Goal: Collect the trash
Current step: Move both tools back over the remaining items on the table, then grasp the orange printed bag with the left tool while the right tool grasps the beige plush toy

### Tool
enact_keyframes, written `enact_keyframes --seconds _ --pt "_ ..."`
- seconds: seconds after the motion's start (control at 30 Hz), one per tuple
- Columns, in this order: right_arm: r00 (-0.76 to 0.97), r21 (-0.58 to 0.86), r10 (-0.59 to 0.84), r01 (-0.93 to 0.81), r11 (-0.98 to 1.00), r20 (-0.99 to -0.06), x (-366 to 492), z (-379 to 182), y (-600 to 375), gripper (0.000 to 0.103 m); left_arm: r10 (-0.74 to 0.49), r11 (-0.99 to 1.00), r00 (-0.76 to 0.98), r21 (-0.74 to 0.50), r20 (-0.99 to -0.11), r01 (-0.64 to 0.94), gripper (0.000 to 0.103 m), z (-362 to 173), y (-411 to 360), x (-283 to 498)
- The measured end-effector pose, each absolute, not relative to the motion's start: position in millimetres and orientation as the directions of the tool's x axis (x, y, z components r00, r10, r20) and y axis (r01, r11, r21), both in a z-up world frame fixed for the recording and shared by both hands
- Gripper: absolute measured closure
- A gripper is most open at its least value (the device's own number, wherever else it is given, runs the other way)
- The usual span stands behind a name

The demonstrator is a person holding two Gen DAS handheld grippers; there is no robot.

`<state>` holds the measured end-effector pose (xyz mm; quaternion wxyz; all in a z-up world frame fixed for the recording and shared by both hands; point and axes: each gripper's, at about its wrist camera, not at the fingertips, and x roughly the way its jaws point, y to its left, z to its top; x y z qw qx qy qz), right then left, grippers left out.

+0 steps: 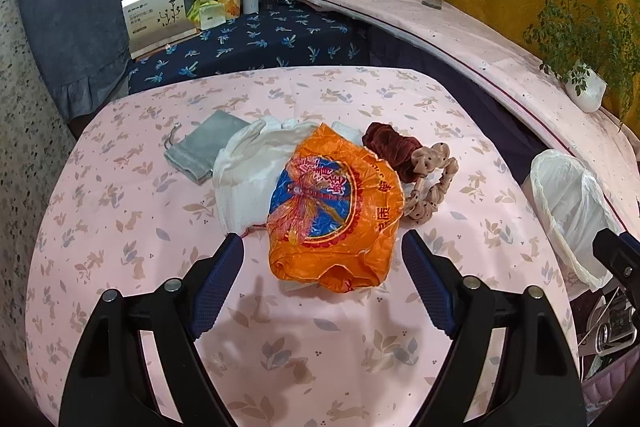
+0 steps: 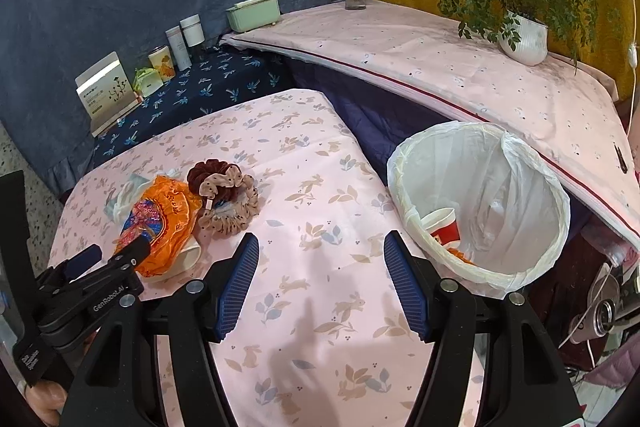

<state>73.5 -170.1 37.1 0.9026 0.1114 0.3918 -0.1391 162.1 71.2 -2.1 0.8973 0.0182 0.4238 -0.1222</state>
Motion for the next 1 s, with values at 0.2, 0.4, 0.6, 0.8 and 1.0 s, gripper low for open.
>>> enact_keyframes --seconds 0.2,0.4,0.6,0.8,1.0 --pt "0.651 0.083 -0.172 0.342 0.936 -0.739 73 37 -166 0.04 -0.2 0.97 0.597 -0.071 -0.777 0.232 0.023 -7 68 165" --pt "0.643 0.079 -0.17 0.339 0.937 -0.747 76 33 -164 0.04 -0.193 0.975 0.59 -0.084 -0.784 0.207 0.023 -11 78 168" --pt "0.638 0.079 -0.158 0.327 0.942 -0.753 78 26 -160 0.04 -0.199 0.977 0.572 -0.112 -0.795 0.183 0.023 -17 89 172" --pt "0.629 0.094 -0.133 0.314 0.945 -0.766 87 16 -157 0.04 -0.209 0.976 0.564 -0.139 -0.799 0.166 0.023 -18 94 175" --pt "0.624 0.101 -0.11 0.292 0.951 -0.774 104 8 -149 0.04 -0.228 0.973 0.558 -0.169 -0.798 0.157 0.026 -18 97 183"
